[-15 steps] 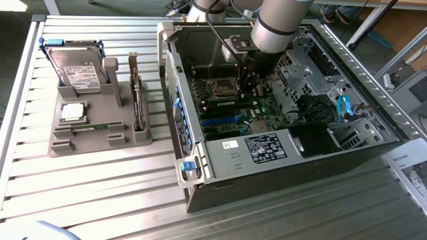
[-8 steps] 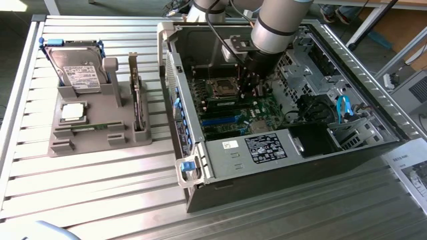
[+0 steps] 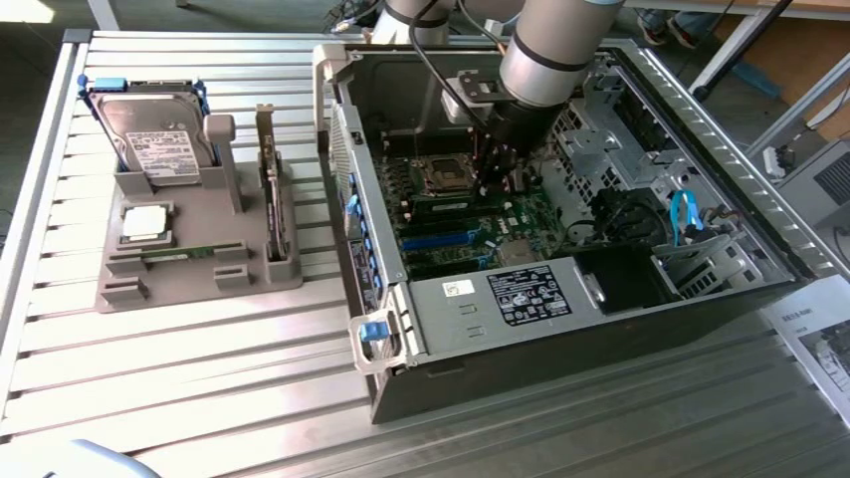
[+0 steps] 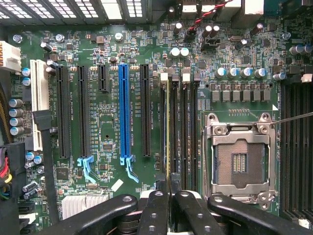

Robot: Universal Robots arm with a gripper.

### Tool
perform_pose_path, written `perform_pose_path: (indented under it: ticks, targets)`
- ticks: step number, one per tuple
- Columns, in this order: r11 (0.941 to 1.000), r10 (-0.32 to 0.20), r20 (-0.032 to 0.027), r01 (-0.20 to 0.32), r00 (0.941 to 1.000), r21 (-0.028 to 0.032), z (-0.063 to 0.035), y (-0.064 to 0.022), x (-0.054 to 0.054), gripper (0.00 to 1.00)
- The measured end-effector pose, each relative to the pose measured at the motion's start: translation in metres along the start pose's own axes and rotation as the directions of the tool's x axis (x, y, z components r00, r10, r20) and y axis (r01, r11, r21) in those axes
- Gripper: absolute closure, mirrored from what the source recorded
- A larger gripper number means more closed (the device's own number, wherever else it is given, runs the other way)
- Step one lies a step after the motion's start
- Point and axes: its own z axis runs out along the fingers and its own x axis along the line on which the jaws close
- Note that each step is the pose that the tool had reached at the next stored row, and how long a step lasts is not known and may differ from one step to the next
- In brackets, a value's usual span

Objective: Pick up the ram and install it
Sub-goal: 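Insert the ram into the slot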

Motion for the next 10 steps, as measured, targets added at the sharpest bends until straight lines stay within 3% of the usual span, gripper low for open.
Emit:
perform_pose_path:
  ticks: [10]
  targets:
    - [1.0000, 0.000, -0.0001, 0.000, 1.0000, 0.0000, 0.0010, -0.0001, 0.0000, 0.88]
